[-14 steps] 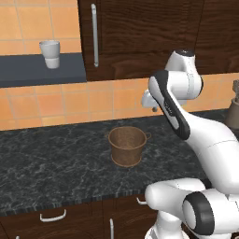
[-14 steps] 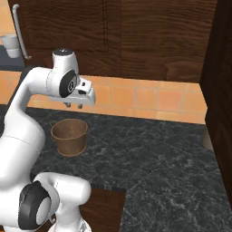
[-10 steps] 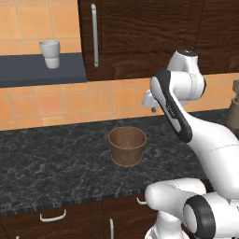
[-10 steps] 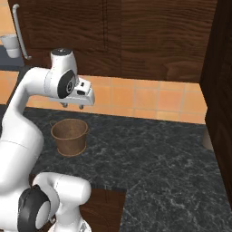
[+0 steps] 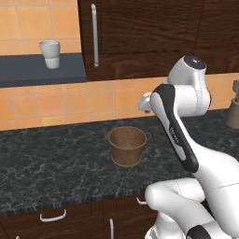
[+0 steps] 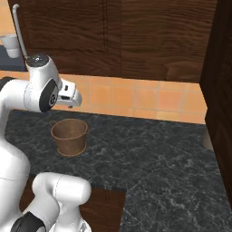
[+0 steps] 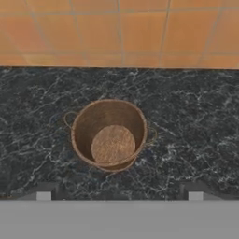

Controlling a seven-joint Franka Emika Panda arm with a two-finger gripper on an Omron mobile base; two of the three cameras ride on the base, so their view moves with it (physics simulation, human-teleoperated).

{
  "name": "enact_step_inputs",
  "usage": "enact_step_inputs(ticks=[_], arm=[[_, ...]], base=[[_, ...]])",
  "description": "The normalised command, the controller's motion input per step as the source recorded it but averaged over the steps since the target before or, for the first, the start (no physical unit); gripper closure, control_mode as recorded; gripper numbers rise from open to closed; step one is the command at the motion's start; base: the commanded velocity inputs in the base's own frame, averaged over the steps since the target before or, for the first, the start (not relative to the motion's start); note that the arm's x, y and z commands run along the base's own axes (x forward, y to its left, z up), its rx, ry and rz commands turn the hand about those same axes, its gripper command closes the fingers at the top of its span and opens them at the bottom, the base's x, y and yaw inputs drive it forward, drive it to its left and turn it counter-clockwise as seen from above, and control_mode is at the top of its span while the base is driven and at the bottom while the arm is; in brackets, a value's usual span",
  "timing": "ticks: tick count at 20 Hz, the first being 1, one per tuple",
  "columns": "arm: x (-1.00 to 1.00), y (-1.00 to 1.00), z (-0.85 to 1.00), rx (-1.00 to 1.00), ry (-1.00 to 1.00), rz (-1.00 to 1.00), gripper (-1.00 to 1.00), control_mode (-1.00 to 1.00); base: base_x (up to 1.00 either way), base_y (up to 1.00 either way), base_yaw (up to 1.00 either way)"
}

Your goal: Open the cabinet, pick up the bread from the cabinet and place it in the basket. Then move the basket to the dining counter.

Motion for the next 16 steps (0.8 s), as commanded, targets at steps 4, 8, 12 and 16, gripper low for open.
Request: enact_step_inputs(ticks=[4, 8, 12, 16], arm=[[-0.10, 0.31, 0.53, 0.00, -0.02, -0.03, -1.00, -1.00], [-0.12, 0.43, 0.48, 0.00, -0.12, -0.06, -1.00, -1.00], [-0.10, 0.68, 0.35, 0.00, -0.14, -0.10, -1.00, -1.00], [-0.21, 0.33, 0.46, 0.04, -0.11, -0.06, -1.00, -1.00]], base=[[0.00, 0.00, 0.00], [0.00, 0.00, 0.00], [0.00, 0.00, 0.00], [0.00, 0.00, 0.00]])
